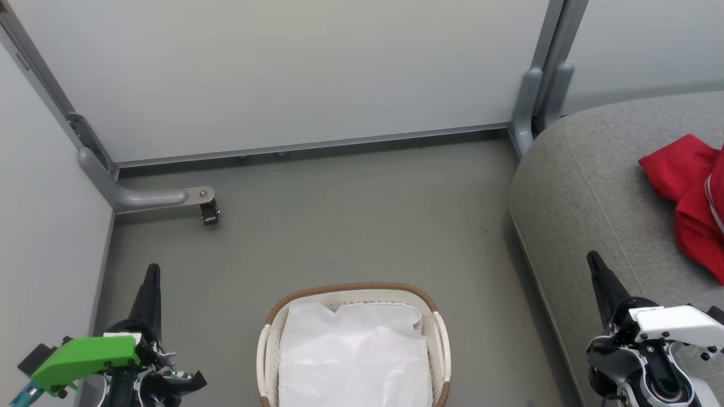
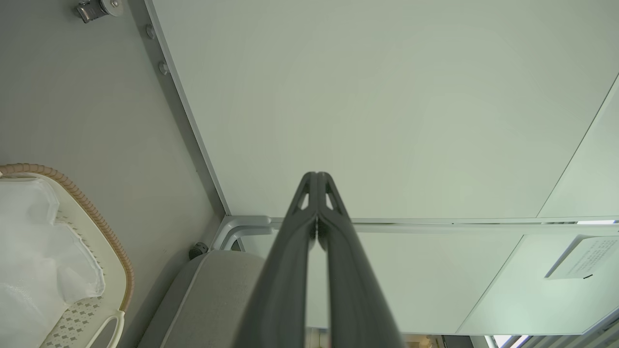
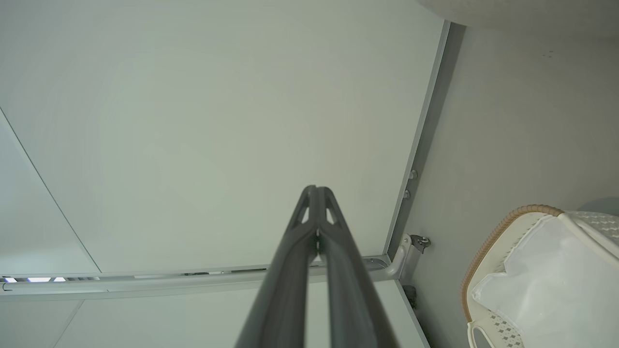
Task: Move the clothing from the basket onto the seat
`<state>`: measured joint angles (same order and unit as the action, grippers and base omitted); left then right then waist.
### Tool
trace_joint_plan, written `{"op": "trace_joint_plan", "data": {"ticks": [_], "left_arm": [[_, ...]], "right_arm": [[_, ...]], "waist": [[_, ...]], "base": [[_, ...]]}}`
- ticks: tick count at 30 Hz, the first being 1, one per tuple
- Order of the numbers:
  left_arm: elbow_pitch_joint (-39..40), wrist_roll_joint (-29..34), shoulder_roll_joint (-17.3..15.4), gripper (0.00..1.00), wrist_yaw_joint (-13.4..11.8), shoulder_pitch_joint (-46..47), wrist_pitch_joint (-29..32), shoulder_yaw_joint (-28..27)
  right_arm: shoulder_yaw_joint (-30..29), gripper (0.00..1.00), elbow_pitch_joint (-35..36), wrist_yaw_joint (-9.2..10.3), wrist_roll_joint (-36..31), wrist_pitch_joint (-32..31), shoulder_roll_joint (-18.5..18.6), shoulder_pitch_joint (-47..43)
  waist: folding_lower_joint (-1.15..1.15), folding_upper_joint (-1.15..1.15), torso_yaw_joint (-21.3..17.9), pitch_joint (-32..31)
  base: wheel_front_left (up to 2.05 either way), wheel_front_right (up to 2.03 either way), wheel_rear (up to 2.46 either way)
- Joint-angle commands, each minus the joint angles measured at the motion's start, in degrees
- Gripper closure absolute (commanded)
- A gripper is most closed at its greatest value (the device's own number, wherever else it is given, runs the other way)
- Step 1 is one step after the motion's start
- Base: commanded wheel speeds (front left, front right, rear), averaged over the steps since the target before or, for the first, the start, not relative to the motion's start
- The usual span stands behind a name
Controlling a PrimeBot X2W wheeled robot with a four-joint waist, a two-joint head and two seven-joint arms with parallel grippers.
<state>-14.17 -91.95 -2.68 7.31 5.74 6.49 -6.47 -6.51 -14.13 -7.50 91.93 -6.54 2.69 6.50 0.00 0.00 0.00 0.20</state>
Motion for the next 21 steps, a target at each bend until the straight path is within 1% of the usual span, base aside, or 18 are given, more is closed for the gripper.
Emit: {"op": "trace_joint_plan", "data": {"ticks": [1, 21], "left_arm": [[0.3, -0.6, -0.4, 1.0, 0.4, 0.9, 0.3, -0.2], [0.2, -0.6, -0.4, 1.0, 0.4, 0.8, 0.3, -0.2]], "right_arm": [[-0.2, 1.0, 0.3, 0.02, 0.6, -0.2, 0.3, -0.6], [-0.1, 1.0, 0.3, 0.02, 0.6, -0.2, 0.3, -0.6]], "waist": [[0.0, 0.0, 0.0, 0.0], [0.0, 0.0, 0.0, 0.0]], "base": [[0.0, 0.0, 0.0], [0.0, 0.0, 0.0]]}}
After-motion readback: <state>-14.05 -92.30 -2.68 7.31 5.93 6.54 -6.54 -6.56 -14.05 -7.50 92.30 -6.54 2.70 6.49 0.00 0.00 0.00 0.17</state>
